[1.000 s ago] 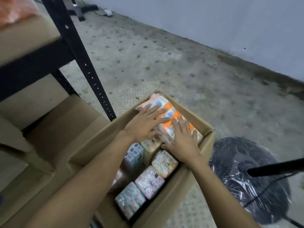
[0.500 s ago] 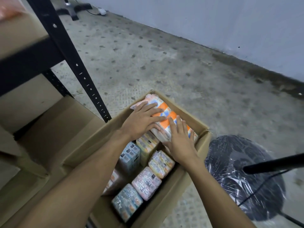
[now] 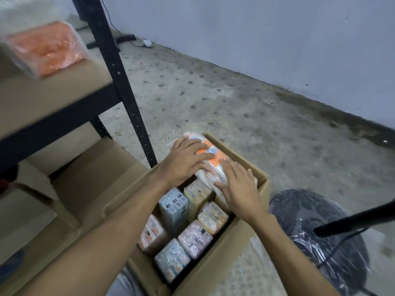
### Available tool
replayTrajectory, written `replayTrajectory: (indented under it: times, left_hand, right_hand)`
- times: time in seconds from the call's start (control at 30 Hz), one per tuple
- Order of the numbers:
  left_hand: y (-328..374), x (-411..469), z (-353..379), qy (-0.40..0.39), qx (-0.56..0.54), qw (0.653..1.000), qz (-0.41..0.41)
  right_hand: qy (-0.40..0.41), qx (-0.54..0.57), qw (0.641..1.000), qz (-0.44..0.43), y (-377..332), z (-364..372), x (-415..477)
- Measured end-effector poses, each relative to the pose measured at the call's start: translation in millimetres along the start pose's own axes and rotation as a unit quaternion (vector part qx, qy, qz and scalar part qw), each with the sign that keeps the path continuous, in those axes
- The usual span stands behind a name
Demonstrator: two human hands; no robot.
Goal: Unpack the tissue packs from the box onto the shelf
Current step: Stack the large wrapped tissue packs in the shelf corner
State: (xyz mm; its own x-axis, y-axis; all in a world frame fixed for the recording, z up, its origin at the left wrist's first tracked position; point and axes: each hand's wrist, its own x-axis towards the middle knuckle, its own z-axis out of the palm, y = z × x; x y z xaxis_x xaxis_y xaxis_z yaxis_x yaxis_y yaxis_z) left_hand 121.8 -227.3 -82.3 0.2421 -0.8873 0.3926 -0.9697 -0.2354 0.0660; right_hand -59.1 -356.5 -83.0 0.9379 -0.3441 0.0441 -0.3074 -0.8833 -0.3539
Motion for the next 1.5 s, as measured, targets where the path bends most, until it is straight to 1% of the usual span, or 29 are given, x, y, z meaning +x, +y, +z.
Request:
replayTrajectory:
  times: [0.07,0.33,0.5,0.7,0.77,1.0,1.13,1.27,1.5]
  left_hand:
    - [4.1,-6.9,-15.0,0.014,0.007,1.0,-0.014]
    - [27.7,-40.6,-101.8,0.055,0.032,0.996,-0.056]
    - [37.8,-64.2,-166.0,0.091,0.065,0.992,-0.062]
    - [47.7,-93.9,-243.0,0.118,0.103,0.985,-0.076]
    - [46.7,-104.4,-265.0,0.122,0.115,0.982,-0.084]
    - [15.1,-151.9,-314.0,0.112,0.114,0.976,-0.145]
    - [-3.0,-179.6,-330.9,0.097,0.119,0.972,-0.18]
    - [-25.3,-201.3,-340.9,0.086,0.103,0.965,-0.224]
    - [-68.8,-219.7,-341.1,0.085,0.057,0.958,-0.268]
  right_hand:
    - [0.004,-0.01,1.0,-0.022,-8.7,-14.0,-4.1]
    - [0.068,-0.073,0.991,-0.09,-61.8,-63.9,-30.5]
    - [0.118,-0.079,0.98,-0.139,-106.6,-98.6,-51.6]
    - [0.177,-0.095,0.961,-0.191,-163.0,-132.7,-69.4]
    - [0.186,-0.095,0.956,-0.205,-182.1,-139.4,-69.3]
    - [0.185,-0.11,0.943,-0.252,-256.4,-144.0,-53.1]
    - [0.165,-0.12,0.94,-0.273,-298.9,-137.6,-38.5]
    - [0.16,-0.153,0.932,-0.288,-335.1,-134.6,-22.9]
    - [0.124,-0.163,0.934,-0.292,-380.3,-132.4,11.4]
